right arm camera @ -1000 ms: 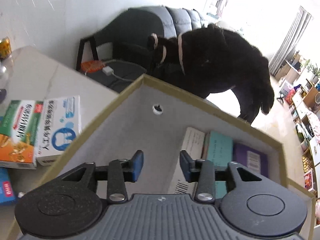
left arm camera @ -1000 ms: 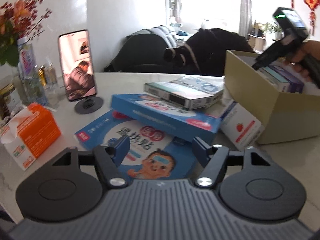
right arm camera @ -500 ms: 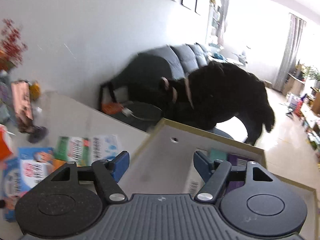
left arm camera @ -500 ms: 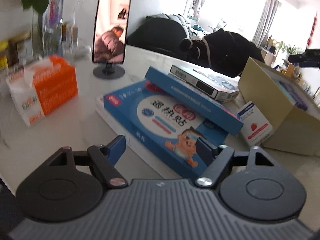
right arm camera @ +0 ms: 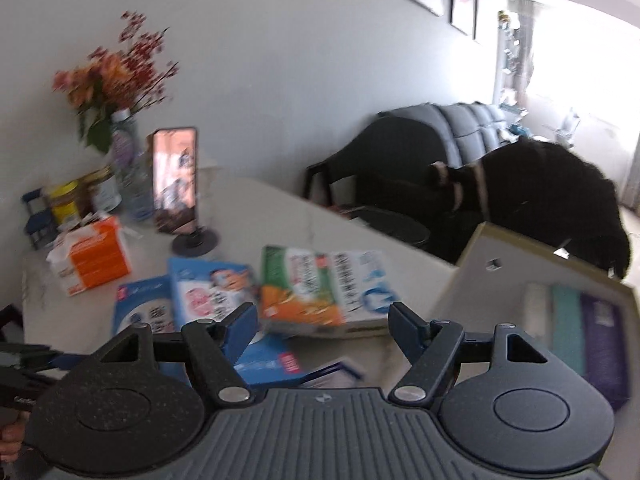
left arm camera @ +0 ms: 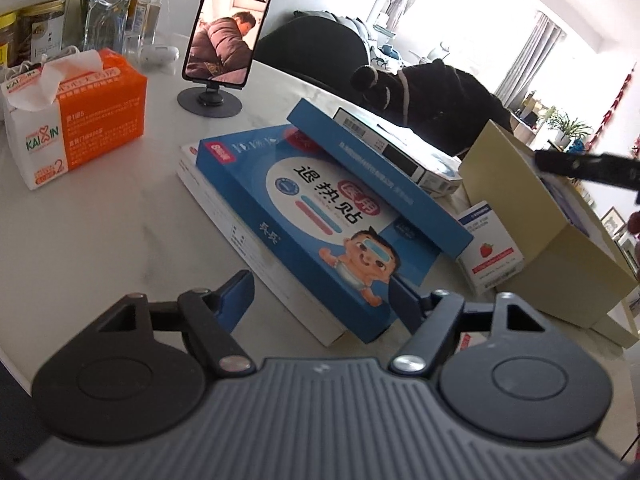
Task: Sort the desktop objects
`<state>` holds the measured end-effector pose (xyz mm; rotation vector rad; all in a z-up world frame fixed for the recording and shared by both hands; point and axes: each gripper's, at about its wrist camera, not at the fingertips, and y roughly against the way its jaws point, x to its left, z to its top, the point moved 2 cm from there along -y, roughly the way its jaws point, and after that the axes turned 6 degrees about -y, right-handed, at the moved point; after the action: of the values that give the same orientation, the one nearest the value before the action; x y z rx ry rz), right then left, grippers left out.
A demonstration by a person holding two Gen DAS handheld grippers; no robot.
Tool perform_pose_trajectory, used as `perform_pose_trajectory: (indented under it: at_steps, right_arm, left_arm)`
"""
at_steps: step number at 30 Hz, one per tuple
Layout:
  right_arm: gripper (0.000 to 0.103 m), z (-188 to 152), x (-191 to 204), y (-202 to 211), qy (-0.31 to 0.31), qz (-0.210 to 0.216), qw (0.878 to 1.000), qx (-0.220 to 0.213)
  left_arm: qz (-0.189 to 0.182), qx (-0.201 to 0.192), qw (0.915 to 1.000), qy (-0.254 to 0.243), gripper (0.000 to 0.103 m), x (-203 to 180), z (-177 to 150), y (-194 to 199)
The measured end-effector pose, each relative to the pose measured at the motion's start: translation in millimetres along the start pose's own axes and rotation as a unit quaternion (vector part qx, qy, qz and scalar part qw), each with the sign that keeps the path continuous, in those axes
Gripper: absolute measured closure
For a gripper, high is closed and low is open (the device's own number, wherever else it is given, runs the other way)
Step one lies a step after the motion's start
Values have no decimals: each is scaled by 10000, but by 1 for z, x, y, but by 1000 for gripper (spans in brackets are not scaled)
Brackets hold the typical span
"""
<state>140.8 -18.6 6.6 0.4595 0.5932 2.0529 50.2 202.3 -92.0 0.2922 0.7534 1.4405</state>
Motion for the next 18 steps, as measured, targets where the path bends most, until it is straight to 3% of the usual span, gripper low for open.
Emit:
perform_pose_trajectory:
  at_steps: [9,18]
  right_arm:
    - [28,-15,39,-34,90,387,9985,384]
    - [28,-30,67,-69,344,460,9953,784]
  left_arm:
    - [-73,-3,10000,-20,29,5,-1,2]
    - [-95,26,9999,-121,29,8,-3,3]
